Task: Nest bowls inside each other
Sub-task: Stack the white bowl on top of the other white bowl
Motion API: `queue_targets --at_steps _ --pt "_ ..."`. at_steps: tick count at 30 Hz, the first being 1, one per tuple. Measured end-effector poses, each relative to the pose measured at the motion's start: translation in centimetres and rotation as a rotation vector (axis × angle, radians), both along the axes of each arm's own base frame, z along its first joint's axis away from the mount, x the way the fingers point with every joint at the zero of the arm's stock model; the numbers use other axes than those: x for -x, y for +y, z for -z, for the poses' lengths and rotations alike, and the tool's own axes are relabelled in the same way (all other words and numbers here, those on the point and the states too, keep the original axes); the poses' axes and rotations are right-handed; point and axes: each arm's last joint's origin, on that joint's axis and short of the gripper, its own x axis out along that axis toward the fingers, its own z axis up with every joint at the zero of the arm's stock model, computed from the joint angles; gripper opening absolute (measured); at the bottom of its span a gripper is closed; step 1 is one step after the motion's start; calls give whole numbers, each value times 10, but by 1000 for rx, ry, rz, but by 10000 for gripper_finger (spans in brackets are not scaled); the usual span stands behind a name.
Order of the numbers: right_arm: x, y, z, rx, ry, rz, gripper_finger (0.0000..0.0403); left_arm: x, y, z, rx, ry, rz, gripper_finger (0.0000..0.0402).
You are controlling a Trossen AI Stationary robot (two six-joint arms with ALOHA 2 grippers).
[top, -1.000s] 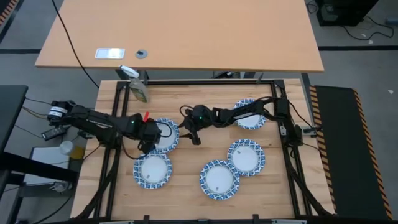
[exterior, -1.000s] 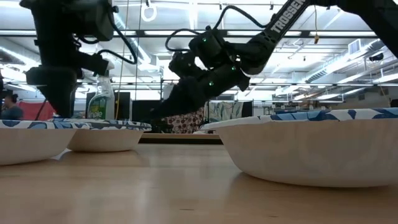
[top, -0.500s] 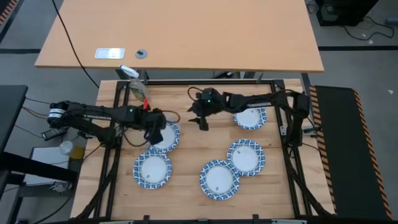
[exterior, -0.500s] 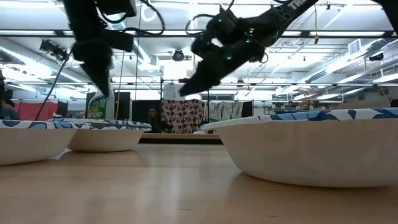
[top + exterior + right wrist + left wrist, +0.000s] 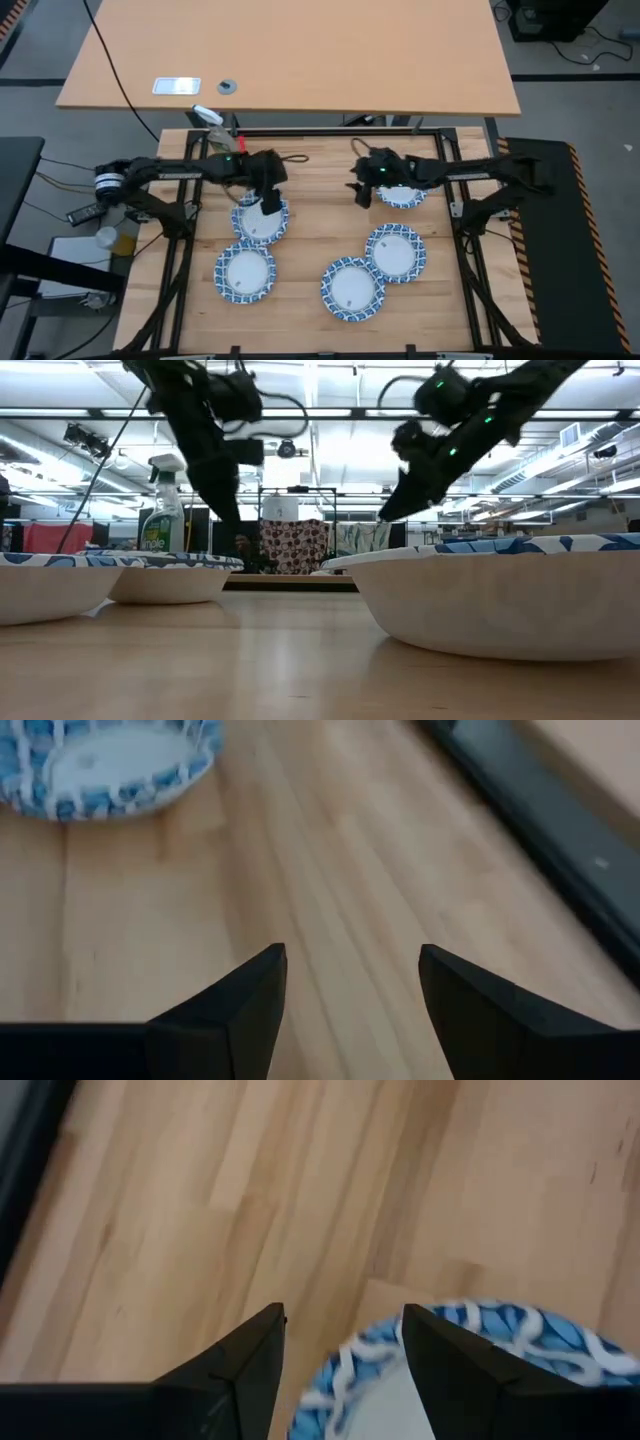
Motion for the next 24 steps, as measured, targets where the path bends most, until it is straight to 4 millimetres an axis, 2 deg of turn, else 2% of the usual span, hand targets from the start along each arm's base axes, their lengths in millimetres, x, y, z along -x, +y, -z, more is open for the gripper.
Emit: queue_targets --at_steps 5,10,13,18,20,24 --pt "30 4 -1 -36 112 169 235 -25 12 13 9 14 38 208" --pt "39 5 6 -93 202 239 235 -40 14 10 5 51 76 208" --pt "32 8 5 -127 144 176 235 -35 9 3 33 132 90 208" --pt "20 16 6 -133 88 92 235 -12 -9 -12 109 230 136 208" --pt "18 18 9 -133 102 81 235 -3 -16 -12 180 300 142 208" --pt "15 25 8 -129 94 51 235 1 -23 -3 315 359 106 208"
